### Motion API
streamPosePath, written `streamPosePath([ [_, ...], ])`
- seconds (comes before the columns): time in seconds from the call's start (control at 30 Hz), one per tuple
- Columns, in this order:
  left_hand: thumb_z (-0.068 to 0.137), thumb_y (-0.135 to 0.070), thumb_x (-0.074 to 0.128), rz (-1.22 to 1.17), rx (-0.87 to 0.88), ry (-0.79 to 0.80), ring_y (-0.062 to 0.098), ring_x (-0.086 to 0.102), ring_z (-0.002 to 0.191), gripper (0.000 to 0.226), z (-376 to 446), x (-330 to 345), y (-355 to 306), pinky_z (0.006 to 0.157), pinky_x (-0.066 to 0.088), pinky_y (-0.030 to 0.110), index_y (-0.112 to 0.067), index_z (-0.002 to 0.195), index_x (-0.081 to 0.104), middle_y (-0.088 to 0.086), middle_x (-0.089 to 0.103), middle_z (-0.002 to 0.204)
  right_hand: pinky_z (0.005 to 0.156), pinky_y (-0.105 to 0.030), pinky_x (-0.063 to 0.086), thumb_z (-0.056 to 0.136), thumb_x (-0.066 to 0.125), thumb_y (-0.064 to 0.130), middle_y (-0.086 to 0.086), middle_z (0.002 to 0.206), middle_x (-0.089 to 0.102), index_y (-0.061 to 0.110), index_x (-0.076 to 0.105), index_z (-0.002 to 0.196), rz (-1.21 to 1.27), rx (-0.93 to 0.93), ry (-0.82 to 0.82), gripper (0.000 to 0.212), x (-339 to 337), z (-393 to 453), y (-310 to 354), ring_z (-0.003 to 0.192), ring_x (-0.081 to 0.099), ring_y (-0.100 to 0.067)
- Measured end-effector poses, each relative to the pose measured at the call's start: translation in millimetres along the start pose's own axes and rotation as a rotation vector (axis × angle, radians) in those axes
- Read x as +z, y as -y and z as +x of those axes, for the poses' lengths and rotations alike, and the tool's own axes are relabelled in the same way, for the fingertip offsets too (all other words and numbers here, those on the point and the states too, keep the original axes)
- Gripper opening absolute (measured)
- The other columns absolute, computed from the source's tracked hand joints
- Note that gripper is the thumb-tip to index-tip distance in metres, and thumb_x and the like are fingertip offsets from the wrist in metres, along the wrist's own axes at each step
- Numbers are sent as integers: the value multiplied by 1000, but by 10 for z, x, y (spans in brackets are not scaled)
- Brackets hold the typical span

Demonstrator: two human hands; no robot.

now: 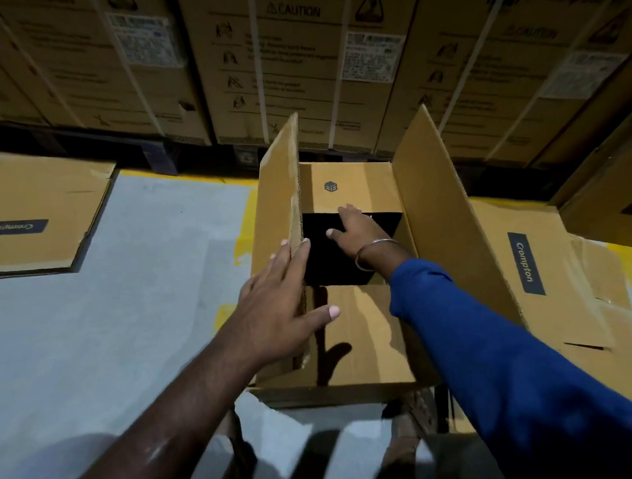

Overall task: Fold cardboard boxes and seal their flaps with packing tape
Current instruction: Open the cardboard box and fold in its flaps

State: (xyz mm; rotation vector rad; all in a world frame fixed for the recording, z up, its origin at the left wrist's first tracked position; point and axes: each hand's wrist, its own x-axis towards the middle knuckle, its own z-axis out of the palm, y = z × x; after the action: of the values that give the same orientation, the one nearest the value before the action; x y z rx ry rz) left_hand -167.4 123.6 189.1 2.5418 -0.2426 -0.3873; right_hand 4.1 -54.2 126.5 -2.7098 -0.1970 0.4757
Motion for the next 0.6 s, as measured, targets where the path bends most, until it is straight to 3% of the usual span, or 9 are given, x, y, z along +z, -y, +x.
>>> streamPosePath([
  [0.13,98,-72,44,-187,33,130,15,13,158,85,59,141,44,126,24,47,-47,162,-5,-10,3,173,90,-41,48,100,51,38,-5,119,63,22,60,116,-318,-165,-249,24,-583,-931,-48,116,60,-28],
  [0.2,96,-76,41,-86,37,202,16,12,159,85,85,235,102,126,23,48,-39,165,7,-7,2,174,88,-40,49,100,52,44,-1,123,63,27,58,123,-354,-138,-376,29,-840,-1440,-148,114,60,-25],
  [0.3,96,-73,43,90,19,297,22,6,160,85,97,389,193,125,21,56,-36,165,12,-2,-5,174,92,-43,50,99,54,53,-4,136,58,27,45,141,-225,51,-458,50,-944,-1983,-560,119,57,-26],
  [0.4,95,-72,47,224,16,306,24,1,161,85,99,536,258,122,21,64,-40,164,7,-6,-9,174,83,-42,52,98,48,64,1,124,61,34,39,142,182,193,-283,54,-755,-2163,-885,102,59,-21],
  [0.5,94,-72,51,258,-3,296,23,-2,160,89,127,640,302,121,21,66,-40,164,6,-8,-11,173,101,-36,43,104,46,51,5,142,57,34,44,151,612,98,-199,50,-563,-2177,-842,129,55,-22],
  [0.6,95,-69,52,280,-11,276,25,-1,160,88,148,685,289,120,22,66,-38,164,7,-7,-10,174,107,-24,30,108,42,47,10,154,45,33,46,153,569,-34,-112,48,-344,-2145,-631,146,38,-13],
])
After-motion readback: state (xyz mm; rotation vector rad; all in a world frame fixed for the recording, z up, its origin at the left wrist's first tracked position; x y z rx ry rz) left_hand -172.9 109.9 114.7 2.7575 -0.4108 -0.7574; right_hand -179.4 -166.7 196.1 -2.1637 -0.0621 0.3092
